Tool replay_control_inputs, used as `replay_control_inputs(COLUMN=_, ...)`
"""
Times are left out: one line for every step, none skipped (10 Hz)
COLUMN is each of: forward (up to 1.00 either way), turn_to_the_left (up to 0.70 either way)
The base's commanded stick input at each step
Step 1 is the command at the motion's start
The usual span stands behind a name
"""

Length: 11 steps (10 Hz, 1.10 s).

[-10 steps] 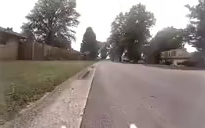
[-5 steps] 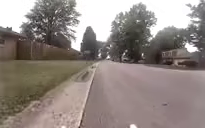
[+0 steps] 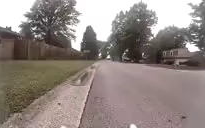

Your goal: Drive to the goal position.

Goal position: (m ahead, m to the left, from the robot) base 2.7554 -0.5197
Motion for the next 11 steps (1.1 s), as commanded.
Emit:
replay_control_inputs(forward=0.7, turn_to_the_left=0.0)
replay_control_inputs(forward=0.7, turn_to_the_left=0.0)
replay_control_inputs(forward=0.7, turn_to_the_left=0.0)
replay_control_inputs(forward=0.7, turn_to_the_left=0.0)
replay_control_inputs(forward=0.7, turn_to_the_left=0.0)
replay_control_inputs(forward=0.7, turn_to_the_left=0.0)
replay_control_inputs(forward=0.7, turn_to_the_left=0.0)
replay_control_inputs(forward=0.7, turn_to_the_left=0.0)
replay_control_inputs(forward=0.7, turn_to_the_left=0.0)
replay_control_inputs(forward=0.7, turn_to_the_left=0.0)
replay_control_inputs(forward=0.7, turn_to_the_left=0.0)
